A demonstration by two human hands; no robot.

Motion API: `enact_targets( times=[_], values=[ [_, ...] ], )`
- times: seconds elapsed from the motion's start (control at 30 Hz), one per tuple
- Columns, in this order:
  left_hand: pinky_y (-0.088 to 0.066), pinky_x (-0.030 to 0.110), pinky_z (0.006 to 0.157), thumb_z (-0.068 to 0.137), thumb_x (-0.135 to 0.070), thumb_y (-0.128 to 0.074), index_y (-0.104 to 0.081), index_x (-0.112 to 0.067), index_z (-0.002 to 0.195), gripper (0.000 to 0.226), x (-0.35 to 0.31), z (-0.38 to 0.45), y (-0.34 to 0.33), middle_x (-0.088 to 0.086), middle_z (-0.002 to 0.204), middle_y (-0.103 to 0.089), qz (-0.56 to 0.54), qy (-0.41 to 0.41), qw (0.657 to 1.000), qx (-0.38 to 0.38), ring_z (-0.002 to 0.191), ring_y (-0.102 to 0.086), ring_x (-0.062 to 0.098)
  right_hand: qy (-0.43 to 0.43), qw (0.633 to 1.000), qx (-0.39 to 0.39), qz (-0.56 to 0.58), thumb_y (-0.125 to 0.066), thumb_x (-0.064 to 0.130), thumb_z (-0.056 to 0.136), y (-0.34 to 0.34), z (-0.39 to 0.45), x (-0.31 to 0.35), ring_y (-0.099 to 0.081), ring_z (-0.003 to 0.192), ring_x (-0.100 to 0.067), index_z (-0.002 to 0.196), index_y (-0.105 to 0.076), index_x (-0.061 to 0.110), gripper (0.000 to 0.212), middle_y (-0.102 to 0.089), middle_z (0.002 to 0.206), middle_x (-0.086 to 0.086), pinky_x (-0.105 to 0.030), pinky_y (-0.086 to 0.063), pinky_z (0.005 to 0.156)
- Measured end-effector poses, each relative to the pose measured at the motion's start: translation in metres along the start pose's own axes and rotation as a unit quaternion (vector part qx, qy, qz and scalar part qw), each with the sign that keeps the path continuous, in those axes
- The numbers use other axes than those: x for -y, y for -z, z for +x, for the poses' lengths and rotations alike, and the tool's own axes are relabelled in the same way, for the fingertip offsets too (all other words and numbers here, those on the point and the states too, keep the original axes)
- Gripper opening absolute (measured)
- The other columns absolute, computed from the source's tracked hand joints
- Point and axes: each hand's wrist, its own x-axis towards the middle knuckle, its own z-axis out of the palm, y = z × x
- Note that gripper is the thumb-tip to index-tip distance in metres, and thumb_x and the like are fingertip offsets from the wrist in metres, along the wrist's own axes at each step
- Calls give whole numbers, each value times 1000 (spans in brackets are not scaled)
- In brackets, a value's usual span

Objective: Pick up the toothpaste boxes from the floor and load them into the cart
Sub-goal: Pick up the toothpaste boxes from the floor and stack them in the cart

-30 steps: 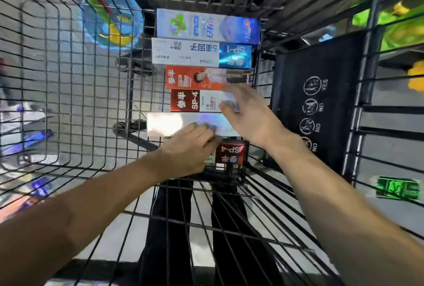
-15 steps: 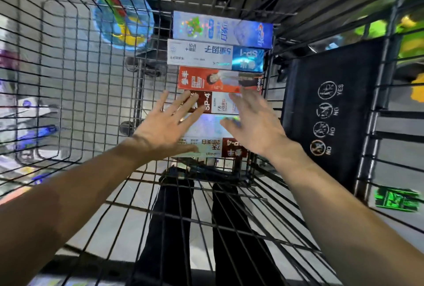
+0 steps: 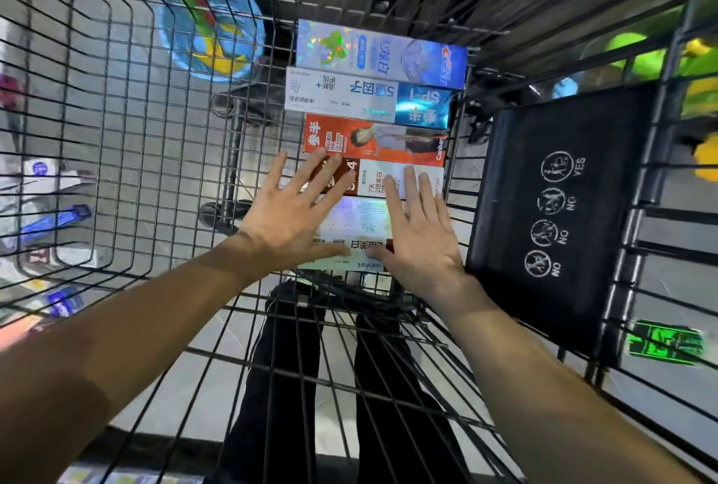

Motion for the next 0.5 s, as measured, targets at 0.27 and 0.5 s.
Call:
enact_targets(
  times=[0.27,0.5],
  values=[
    [12,60,120,81,-89,-1,34,-22,151,103,-1,-3,6,8,158,35,5,-5,1000,11,146,36,29,-13,999,-19,27,-38,72,94,-9,-3,1,28,150,-26,156,22,22,99,31,162,-7,-47,10,124],
    [7,54,124,71,-81,31,18,-23,157,105,13,-36,62,5,168,14,-28,-7,1000,4,154,15,24,15,999,-20,26,-33,57,102,36,-24,15,18,153,-26,161,4,19,80,17,167,-9,-44,8,125]
  ],
)
